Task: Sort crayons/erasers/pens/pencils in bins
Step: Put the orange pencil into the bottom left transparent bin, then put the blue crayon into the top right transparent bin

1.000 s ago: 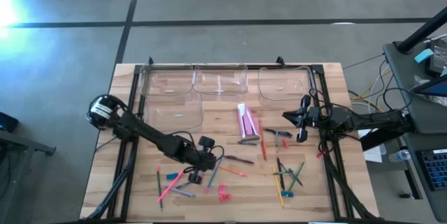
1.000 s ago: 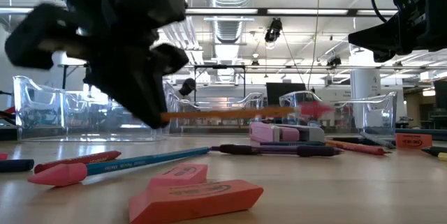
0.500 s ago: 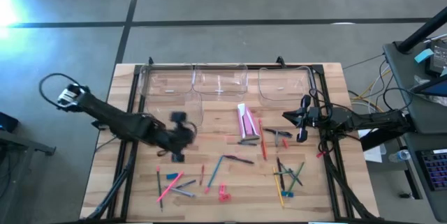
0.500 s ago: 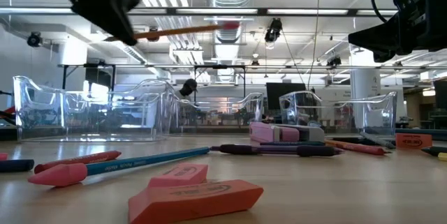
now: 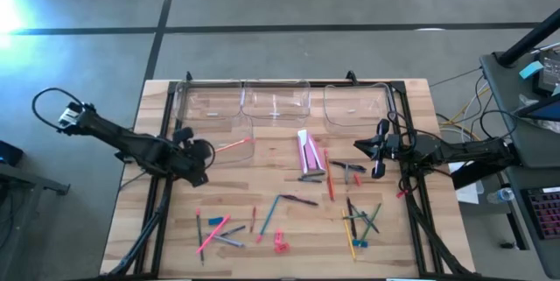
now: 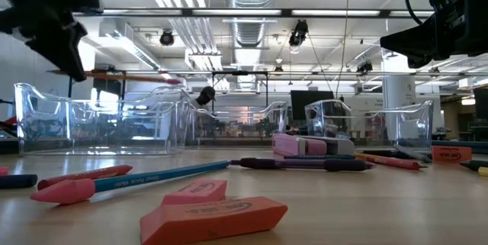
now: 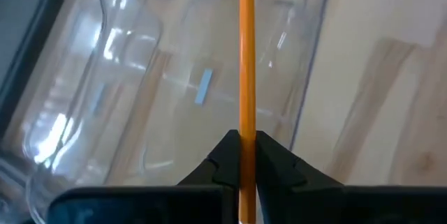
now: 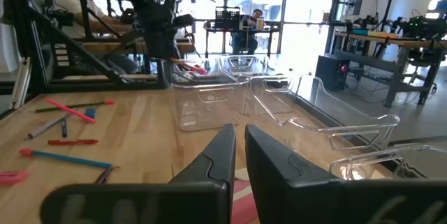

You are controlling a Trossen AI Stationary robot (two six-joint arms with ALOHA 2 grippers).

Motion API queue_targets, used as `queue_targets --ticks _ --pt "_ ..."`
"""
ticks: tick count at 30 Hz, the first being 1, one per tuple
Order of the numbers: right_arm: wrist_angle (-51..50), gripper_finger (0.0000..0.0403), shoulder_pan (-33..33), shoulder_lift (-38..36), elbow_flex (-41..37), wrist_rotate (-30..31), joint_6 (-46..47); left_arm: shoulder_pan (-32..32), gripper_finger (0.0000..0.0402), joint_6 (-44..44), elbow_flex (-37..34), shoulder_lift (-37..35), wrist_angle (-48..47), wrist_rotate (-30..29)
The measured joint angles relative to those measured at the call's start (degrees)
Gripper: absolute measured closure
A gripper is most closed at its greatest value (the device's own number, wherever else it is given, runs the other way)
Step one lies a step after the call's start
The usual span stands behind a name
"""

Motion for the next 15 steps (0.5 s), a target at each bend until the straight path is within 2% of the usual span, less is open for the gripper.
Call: queue_targets --ticks 8,15 --pt "0.0 0.0376 0.0 0.0 0.0 0.0 0.0 0.7 0.0305 -1.6 -1.7 0.0 0.1 -1.0" --pt "0.0 0.0376 0.0 0.0 0.0 0.0 0.0 0.9 0.0263 -0.5 2.0 0.6 4.3 -7.9"
